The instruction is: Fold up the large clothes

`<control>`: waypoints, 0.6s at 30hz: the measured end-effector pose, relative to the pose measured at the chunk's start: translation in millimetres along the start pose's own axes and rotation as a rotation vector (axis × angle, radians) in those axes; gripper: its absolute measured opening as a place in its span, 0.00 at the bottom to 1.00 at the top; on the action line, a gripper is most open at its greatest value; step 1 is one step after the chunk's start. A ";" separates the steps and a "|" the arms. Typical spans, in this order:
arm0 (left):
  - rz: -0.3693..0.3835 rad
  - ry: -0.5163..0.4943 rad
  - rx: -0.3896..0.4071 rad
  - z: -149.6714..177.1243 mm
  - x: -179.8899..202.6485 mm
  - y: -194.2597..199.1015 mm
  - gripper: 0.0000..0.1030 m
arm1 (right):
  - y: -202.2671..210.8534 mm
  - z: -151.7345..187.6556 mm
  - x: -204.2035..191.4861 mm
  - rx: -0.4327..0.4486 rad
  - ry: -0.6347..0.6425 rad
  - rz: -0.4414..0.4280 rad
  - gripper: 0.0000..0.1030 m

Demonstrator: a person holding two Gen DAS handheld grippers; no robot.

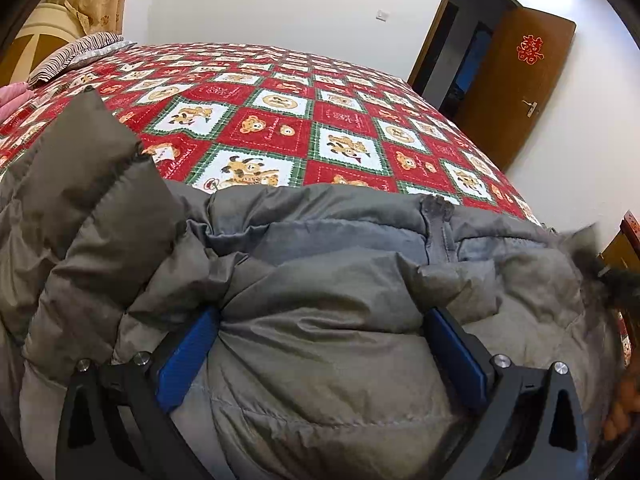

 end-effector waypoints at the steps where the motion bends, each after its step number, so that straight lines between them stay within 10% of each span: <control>1: 0.006 0.002 0.000 -0.1 -0.4 0.4 0.99 | -8.4 3.1 8.3 -0.017 -0.031 0.007 0.00; 11: 0.029 0.004 0.001 -2.0 -0.7 -3.8 0.99 | -38.8 18.6 44.9 -0.052 -0.172 -0.159 0.00; 18: -0.040 -0.046 -0.073 -4.2 6.6 4.1 0.99 | 3.3 11.4 19.9 0.009 -0.070 -0.084 0.13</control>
Point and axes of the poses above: each gripper's, at about its wrist camera, not at the fingertips, and y roughly against the way its jaws point, x to its right, z to its underside, the point moved 2 cm from there along -y, roughly the way its jaws point, and after that the axes turned 11 degrees about -x, right-handed, at the moved point
